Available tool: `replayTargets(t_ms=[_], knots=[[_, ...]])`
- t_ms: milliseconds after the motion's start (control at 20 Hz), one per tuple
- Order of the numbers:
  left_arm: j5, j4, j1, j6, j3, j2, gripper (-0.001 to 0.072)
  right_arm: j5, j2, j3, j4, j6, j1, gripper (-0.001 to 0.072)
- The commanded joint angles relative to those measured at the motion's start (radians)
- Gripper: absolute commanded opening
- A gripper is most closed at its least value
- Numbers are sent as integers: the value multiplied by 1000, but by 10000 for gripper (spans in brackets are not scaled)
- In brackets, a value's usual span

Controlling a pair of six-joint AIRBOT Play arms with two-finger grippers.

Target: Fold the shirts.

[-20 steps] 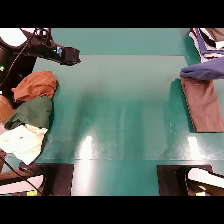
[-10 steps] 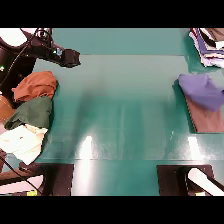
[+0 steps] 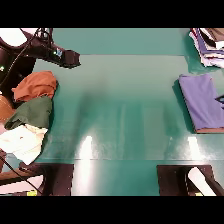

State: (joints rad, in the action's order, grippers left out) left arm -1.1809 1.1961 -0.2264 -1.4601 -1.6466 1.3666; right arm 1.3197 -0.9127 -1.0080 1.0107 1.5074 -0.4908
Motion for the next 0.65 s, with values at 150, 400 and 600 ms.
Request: replayTargets(t_ms=[150, 400, 600], knots=[[45, 0, 0, 2, 0, 0, 24, -135, 14, 2, -92, -17, 410, 408], [52, 0, 0, 2, 0, 0, 24, -192, 14, 2, -92, -18, 591, 20], [52, 0, 0, 2, 0, 0, 24, -191, 15, 2, -94, -17, 609, 19]])
